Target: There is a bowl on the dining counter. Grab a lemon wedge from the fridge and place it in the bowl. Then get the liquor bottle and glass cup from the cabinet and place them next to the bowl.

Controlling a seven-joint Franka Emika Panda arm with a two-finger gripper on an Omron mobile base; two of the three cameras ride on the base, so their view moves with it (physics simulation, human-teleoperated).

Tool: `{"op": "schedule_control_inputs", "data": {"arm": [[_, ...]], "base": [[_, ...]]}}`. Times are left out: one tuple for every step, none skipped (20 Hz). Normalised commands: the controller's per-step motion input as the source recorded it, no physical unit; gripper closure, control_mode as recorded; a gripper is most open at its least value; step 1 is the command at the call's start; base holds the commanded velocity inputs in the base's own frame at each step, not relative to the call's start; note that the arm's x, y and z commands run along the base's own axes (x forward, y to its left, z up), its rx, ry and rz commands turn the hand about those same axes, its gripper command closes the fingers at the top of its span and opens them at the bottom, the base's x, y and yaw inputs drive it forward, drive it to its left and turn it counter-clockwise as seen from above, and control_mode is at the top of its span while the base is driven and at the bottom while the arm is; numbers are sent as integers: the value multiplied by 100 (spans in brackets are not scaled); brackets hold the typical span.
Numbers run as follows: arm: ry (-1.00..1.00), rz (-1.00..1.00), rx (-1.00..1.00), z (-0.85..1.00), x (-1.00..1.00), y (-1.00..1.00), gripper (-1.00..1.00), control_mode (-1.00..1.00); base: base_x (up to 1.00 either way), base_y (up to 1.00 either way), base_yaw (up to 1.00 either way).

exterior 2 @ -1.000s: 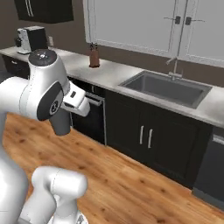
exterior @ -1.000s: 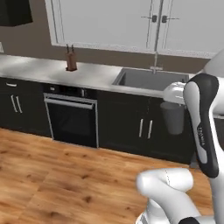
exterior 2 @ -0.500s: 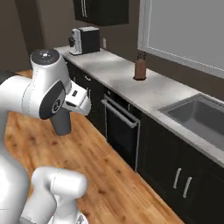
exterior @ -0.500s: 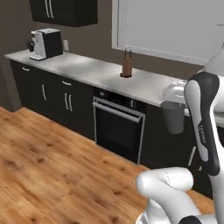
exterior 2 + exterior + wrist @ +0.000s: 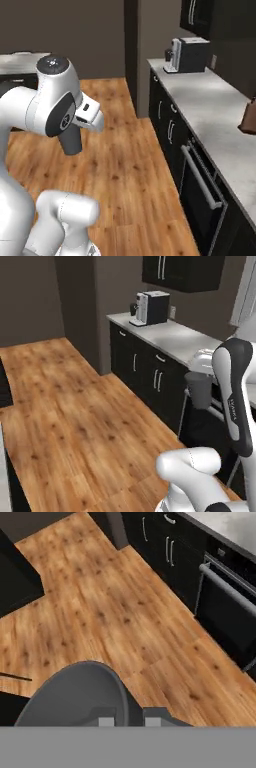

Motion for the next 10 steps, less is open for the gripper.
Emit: {"op": "schedule_control_inputs", "data": {"arm": [[0,0,0,0,0,0,100,100],[0,0,0,0,0,0,100,100],[0,0,0,0,0,0,100,100],[0,0,0,0,0,0,100,100],[0,0,0,0,0,0,100,100],[0,0,0,0,0,0,100,100],[0,0,0,0,0,0,100,100],[0,0,0,0,0,0,100,100],[0,0,0,0,0,0,100,100],[0,0,0,0,0,0,100,100]], "base": [[100,0,69],[100,0,63],[100,0,59],[100,0,53],[100,0,48],[100,-5,40],[100,-13,30],[100,-14,28],[100,-11,26],[100,-13,25]]}}
